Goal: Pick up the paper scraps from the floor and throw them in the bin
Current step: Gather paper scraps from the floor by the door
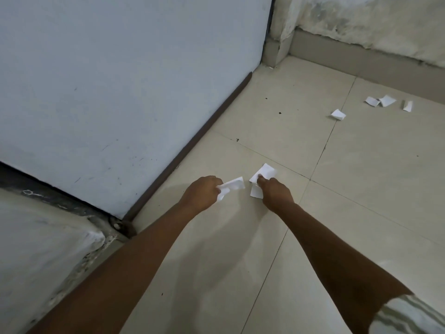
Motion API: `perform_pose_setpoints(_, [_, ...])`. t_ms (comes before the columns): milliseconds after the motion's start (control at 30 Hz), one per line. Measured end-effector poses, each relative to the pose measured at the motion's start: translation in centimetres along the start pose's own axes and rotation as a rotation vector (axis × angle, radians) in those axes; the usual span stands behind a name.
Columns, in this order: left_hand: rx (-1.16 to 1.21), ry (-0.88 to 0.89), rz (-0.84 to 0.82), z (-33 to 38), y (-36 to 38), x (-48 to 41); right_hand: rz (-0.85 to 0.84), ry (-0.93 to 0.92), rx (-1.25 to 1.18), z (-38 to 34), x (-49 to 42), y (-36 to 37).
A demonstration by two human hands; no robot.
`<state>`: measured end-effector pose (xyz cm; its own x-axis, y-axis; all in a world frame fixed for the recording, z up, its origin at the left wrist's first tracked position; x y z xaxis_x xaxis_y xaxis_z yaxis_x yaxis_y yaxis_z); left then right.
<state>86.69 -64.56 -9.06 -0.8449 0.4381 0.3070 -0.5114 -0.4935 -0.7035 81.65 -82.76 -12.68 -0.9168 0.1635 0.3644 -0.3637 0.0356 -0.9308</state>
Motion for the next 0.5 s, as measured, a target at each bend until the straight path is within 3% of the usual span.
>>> perform_pose_setpoints(133, [0.121,-0.132,-0.001,-0.8,-0.1,0.3,0.132,0.032,-0.035,-0.8,0.2,0.4])
perform_pose_setpoints(267, [0.143,-0.159,-0.009,-1.1,-0.3,0.5,0.213,0.035,-0.235,-0.7,-0.4,-0.4])
perform_pose_setpoints(367, [0.155,-0.152,-0.002,-1.2,-0.6,0.3,0.182,0.075,-0.499,-0.6,-0.4,-0.8])
perform_pose_setpoints(500, [0.217,-0.152,0.046,-1.0,-0.8,0.0,0.062,0.289,-1.074,1.9,-0.5,-1.7])
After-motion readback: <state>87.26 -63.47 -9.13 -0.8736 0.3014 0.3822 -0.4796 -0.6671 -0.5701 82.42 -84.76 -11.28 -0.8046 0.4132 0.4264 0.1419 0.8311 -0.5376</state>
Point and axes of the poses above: each hand's wrist, its own x-axis away from the middle knuckle, its own y-axis out of the palm, z = x × y, the point moved 5 cm from there along -x, towards the middle knuckle, and after that the axes turned 9 degrees about x, right-handed, at the moved point
